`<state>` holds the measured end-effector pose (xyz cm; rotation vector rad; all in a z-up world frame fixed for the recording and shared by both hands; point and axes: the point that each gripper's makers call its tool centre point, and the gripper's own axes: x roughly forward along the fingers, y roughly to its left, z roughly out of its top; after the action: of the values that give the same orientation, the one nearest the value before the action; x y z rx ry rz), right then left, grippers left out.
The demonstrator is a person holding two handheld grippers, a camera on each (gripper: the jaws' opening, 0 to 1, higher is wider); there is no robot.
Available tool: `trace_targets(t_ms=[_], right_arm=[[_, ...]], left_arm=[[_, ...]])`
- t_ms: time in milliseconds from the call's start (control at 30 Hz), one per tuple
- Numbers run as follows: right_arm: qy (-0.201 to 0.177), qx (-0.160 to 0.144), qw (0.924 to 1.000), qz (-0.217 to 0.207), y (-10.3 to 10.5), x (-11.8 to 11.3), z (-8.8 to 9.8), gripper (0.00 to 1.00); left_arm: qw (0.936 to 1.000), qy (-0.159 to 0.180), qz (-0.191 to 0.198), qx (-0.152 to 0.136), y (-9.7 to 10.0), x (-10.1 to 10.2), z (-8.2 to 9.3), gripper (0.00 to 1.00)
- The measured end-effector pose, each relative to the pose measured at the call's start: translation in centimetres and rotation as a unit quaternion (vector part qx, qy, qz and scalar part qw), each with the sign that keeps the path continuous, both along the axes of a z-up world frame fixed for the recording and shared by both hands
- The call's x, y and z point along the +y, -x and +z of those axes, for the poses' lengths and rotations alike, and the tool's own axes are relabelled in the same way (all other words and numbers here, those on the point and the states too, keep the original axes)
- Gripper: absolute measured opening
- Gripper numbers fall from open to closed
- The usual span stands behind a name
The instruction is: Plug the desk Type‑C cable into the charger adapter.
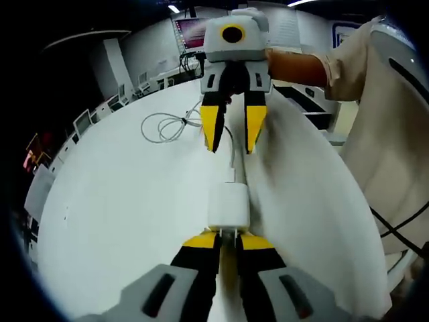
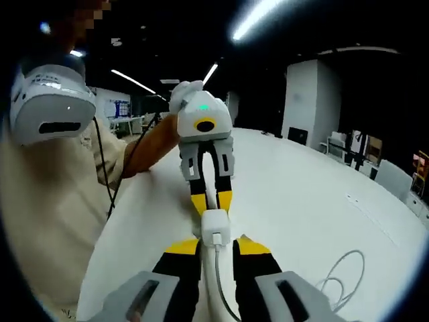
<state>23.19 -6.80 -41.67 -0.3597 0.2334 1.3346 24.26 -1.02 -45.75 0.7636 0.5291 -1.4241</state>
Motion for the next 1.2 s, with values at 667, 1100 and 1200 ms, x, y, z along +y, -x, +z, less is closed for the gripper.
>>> trace_targets(t_ms=[667,1100,1200], right_arm=[[-0.034,0.022,0.999,-0.017,-0.4,0.0,-1.5,0.12],[-0.04,0.027,0.9988,-0.013,-0.4,0.5,-1.7,0.07],[-0.043,0.028,0.9986,-0.011,-0.4,0.6,-1.6,0.06]], left_arm=[[1.0,0.004,-0.001,0.002,0.0,0.0,0.0,0.11],[1.0,0.005,-0.002,0.002,0.1,-0.1,0.0,0.11],[1.0,0.004,-0.002,0.001,0.1,-0.1,0.0,0.11]])
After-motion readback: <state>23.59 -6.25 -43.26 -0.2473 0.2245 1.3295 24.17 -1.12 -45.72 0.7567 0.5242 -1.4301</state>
